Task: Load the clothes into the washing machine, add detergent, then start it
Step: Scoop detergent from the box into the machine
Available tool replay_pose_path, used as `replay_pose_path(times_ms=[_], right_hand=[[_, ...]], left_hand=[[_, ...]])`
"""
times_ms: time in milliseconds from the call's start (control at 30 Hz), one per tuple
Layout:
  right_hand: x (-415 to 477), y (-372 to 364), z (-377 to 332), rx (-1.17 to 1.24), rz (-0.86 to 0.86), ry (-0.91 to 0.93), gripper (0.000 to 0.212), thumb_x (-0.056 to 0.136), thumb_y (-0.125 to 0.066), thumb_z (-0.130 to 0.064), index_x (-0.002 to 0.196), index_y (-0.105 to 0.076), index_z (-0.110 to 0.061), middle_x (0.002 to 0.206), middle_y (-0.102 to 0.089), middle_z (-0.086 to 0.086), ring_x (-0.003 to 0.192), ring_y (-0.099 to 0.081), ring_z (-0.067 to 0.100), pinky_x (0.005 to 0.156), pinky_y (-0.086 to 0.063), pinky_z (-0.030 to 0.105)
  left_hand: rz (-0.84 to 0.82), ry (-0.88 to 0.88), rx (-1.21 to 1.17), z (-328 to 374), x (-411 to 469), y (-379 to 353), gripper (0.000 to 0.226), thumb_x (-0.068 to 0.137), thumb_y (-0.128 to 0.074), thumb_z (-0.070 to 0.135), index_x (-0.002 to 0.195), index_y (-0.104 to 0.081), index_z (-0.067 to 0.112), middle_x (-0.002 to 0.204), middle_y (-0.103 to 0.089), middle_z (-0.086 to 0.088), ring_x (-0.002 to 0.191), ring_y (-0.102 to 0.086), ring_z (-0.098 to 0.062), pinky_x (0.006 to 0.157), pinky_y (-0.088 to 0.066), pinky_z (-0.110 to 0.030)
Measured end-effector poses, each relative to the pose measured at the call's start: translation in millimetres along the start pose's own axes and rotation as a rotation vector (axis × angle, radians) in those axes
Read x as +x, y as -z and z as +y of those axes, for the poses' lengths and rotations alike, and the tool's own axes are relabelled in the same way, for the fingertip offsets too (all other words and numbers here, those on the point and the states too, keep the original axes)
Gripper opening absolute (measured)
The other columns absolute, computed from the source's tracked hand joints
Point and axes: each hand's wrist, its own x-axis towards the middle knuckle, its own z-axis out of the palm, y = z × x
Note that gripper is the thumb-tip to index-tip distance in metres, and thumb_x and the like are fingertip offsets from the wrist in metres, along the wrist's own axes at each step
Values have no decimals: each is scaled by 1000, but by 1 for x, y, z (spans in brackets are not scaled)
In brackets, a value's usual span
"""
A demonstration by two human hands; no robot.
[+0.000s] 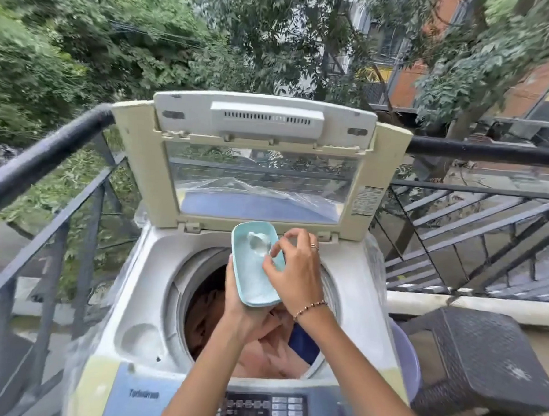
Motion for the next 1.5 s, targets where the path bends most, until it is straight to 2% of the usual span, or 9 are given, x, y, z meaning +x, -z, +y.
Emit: replay_pose_path(times_ms=[133, 267, 367, 433, 500, 700, 900, 1133, 1500], right_hand=[[12, -9, -17, -133, -107, 90, 12, 84, -54, -28, 83, -49, -16, 67, -63, 7, 69, -62, 30, 61, -43, 33], [18, -17, -23, -215, -126, 149, 15, 89, -51, -29, 94, -50, -15, 72, -68, 9, 68, -66, 32, 54, -46, 34], [22, -17, -28, -248, -60, 269, 13, 84, -63, -23, 86, -55, -13, 65, -66, 4, 56, -65, 27, 45, -45, 29], [29, -17, -30, -258, -14, 318, 14, 81, -68, -20, 86, -57, -12, 62, -64, 4, 52, -64, 26, 43, -46, 29], [35, -15, -31, -236, -18, 366, 13, 81, -68, -17, 89, -59, -12, 63, -64, 5, 52, -63, 28, 42, -50, 32], [43, -14, -32, -265, 6, 451, 13, 79, -72, -16, 89, -65, -12, 60, -60, 5, 45, -59, 26, 37, -46, 29], [45, -16, -35, -264, 78, 494, 11, 77, -74, -16, 85, -66, -14, 55, -54, 3, 39, -54, 22, 33, -42, 26], [48, -19, -37, -265, 44, 508, 12, 75, -76, -17, 83, -68, -16, 54, -54, 1, 38, -52, 21, 32, -43, 25], [32, -26, -31, -326, -192, 645, 11, 77, -73, -17, 82, -63, -17, 57, -53, 1, 41, -54, 23, 33, -42, 28]], left_hand=[[-42, 101, 60, 12, -4, 10, 94, 63, -63, 73, 145, -40, 31, 157, -29, 6, 145, -25, -18, 116, -19, -37], [-78, 62, 116, 19, 1, 27, 104, 52, -70, 78, 140, -48, 28, 148, -44, 1, 138, -39, -21, 114, -25, -38], [-265, -28, 68, 29, -3, 23, 91, 83, -24, 80, 145, -40, 16, 148, -45, -10, 139, -38, -23, 116, -20, -39], [-530, -2, -22, 46, -1, 23, 104, 79, 17, 75, 151, -22, 10, 156, -28, -11, 146, -22, -21, 118, -8, -35], [-629, -90, 27, 55, 3, 20, 110, 75, 26, 72, 152, -18, 7, 157, -26, -12, 146, -20, -22, 118, -8, -34], [-383, -229, 42, 67, 24, 33, 76, 96, -14, 60, 113, -72, 15, 111, -73, -6, 103, -69, -18, 85, -56, -33], [-225, -319, 40, 66, 31, 36, 61, 98, -29, 55, 109, -74, 15, 105, -74, -6, 97, -71, -20, 77, -57, -33], [-312, -281, 48, 71, 26, 31, 70, 99, -18, 54, 117, -70, 12, 115, -71, -6, 106, -68, -17, 87, -54, -31], [-126, -404, 141, 94, 27, 32, 65, 95, -29, 58, 89, -80, 17, 81, -75, -5, 73, -72, -18, 65, -58, -29]])
